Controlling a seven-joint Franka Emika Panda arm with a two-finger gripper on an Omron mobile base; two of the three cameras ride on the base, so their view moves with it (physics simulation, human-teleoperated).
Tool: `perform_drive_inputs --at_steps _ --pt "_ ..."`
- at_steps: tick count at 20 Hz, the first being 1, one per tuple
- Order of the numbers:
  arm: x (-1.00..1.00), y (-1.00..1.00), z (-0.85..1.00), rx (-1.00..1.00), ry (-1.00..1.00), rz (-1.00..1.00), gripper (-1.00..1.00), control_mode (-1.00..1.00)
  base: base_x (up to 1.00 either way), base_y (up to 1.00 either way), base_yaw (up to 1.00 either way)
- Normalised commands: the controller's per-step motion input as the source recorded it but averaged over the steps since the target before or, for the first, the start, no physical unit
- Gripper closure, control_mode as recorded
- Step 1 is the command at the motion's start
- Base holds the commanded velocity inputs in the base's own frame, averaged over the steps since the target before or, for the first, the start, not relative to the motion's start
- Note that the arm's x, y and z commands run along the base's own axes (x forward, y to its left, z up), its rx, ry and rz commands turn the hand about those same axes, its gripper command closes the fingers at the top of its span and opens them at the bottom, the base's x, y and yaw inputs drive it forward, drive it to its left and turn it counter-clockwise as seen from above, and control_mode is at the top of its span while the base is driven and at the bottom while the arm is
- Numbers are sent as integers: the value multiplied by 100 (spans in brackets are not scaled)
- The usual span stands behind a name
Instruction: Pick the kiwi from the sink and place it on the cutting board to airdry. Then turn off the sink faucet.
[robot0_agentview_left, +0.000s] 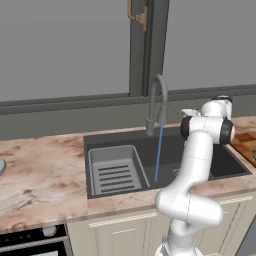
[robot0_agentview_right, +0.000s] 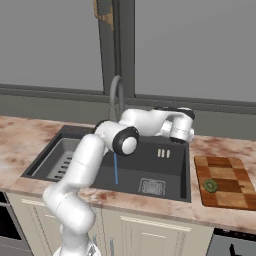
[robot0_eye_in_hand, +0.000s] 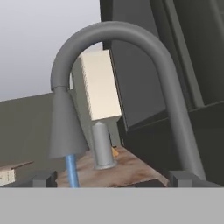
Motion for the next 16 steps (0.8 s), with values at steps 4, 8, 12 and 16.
perform_drive_inputs --at_steps 4,8,12,16 --pt "6 13 -1 -4 -2 -20 -100 -100 0 0 0" --pt "12 6 -2 -5 -1 -20 -100 -100 0 0 0" --pt "22 0 -5 -5 0 -12 -100 -100 0 0 0" --pt "29 0 -10 -2 0 -1 -100 -100 0 0 0"
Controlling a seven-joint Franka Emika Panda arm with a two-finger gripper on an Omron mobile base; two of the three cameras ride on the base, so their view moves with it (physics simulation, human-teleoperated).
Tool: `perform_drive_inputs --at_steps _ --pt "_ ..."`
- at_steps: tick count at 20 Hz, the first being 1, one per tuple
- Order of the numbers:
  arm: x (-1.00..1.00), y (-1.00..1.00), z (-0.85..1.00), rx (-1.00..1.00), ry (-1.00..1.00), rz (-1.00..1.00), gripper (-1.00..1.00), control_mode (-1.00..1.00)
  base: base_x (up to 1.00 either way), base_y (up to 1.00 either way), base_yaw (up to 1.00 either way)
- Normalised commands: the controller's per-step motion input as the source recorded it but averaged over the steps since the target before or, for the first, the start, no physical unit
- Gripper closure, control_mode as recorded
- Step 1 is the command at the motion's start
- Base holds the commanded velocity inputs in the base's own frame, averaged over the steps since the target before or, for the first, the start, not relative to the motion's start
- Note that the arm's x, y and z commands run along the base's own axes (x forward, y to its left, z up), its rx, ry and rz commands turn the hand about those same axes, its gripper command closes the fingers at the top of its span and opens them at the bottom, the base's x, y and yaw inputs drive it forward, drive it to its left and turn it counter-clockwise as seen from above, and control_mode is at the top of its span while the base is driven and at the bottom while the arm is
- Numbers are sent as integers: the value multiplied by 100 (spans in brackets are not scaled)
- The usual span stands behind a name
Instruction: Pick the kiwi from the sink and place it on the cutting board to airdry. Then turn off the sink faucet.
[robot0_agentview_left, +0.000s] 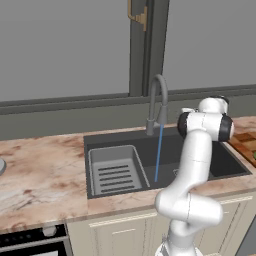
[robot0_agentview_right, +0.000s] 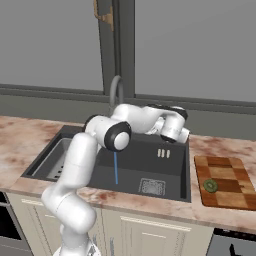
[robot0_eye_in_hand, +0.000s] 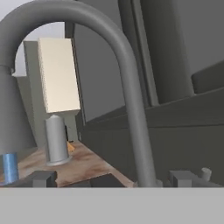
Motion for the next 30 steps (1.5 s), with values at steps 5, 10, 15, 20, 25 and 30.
perform_drive_inputs --at_steps 5,10,15,20,25,30 --pt "24 0 -16 0 0 0 -100 -100 0 0 0" --pt "21 0 -28 0 0 0 -100 -100 0 0 0" --pt "31 0 -20 0 0 0 -100 -100 0 0 0" --pt "38 0 -18 0 0 0 -100 -100 0 0 0" --pt "39 0 -13 0 0 0 -100 -100 0 0 0" --pt "42 0 -9 0 0 0 -100 -100 0 0 0"
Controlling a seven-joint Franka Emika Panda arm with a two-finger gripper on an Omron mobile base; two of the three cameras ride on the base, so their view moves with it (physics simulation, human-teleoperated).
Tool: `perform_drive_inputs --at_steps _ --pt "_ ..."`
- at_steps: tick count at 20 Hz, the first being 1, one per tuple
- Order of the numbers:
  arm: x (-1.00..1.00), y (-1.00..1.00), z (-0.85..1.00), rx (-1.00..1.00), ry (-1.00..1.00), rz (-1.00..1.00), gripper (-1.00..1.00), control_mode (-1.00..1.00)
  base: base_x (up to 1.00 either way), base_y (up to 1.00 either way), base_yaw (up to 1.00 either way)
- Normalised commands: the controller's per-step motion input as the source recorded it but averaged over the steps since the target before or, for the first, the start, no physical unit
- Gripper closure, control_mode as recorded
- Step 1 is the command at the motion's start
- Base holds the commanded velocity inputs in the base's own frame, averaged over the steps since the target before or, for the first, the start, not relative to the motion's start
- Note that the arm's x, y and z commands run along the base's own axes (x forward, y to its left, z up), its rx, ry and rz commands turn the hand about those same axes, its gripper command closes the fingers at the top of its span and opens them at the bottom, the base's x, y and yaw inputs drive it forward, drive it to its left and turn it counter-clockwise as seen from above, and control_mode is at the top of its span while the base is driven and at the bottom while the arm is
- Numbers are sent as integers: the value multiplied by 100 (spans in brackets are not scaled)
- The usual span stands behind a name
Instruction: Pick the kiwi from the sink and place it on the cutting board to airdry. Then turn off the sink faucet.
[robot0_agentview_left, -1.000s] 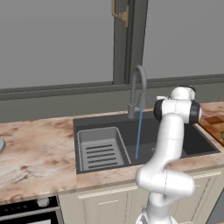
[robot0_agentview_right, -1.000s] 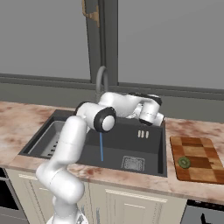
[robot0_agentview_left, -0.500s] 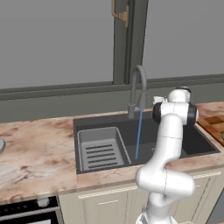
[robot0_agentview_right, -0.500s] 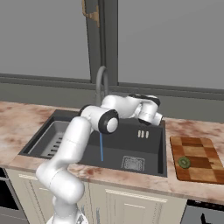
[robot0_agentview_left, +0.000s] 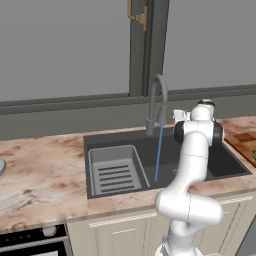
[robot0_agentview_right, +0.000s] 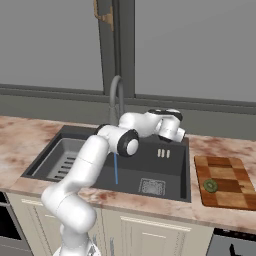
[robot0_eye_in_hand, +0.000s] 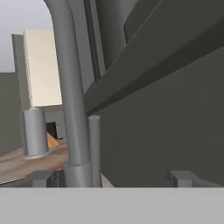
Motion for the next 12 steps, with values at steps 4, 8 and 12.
perform_drive_inputs --at_steps 4,8,12 --pt "43 0 -7 0 0 0 -100 -100 0 0 0" --pt "33 3 0 0 0 1 -100 -100 0 0 0" --pt "33 16 0 0 0 2 -100 -100 0 0 0"
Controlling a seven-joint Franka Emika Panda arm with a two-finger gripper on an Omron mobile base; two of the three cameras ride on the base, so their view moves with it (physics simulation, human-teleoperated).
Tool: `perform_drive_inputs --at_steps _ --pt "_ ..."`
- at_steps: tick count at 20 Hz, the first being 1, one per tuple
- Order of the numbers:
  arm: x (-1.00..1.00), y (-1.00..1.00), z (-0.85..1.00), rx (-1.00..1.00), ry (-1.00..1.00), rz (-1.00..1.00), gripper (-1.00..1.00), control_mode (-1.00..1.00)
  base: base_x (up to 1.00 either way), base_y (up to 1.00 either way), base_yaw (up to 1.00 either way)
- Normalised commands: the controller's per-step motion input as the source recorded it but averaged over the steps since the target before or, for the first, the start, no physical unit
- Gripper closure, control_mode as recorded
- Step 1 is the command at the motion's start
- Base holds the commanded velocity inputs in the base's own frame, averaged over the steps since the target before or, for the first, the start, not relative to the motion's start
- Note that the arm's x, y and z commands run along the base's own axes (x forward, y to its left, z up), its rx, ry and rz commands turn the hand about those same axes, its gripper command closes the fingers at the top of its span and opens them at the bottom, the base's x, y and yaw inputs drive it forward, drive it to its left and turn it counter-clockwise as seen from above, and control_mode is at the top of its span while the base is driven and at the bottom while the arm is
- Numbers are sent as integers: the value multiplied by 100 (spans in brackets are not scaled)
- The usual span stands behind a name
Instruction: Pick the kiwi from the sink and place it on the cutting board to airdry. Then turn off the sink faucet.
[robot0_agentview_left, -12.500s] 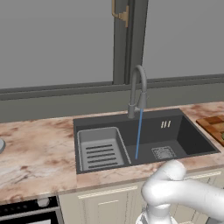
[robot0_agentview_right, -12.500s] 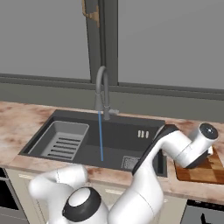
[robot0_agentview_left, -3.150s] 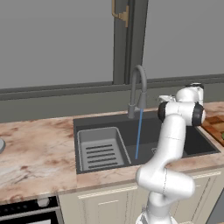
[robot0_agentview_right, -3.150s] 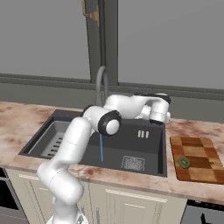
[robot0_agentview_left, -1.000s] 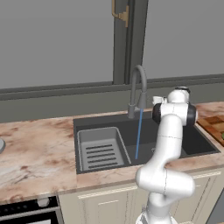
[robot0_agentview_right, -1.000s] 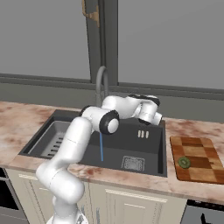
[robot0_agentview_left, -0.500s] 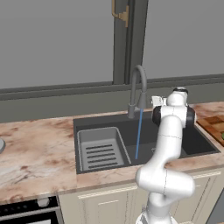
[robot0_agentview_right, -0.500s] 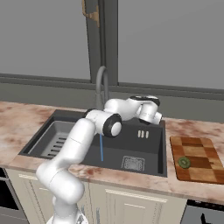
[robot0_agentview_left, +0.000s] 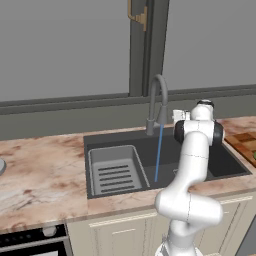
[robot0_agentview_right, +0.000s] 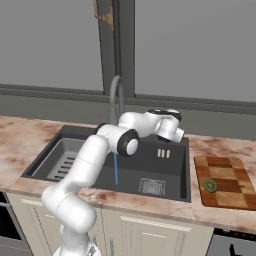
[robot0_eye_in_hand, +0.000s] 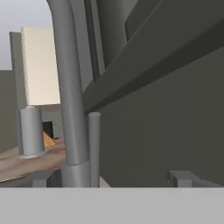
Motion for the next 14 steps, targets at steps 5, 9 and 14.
perform_drive_inputs --at_steps 5,9,14 --pt "43 27 1 0 -1 5 -100 -100 0 0 0" --pt "40 35 14 0 -5 12 -100 -100 0 0 0" --pt "33 48 34 0 -11 24 -100 -100 0 0 0"
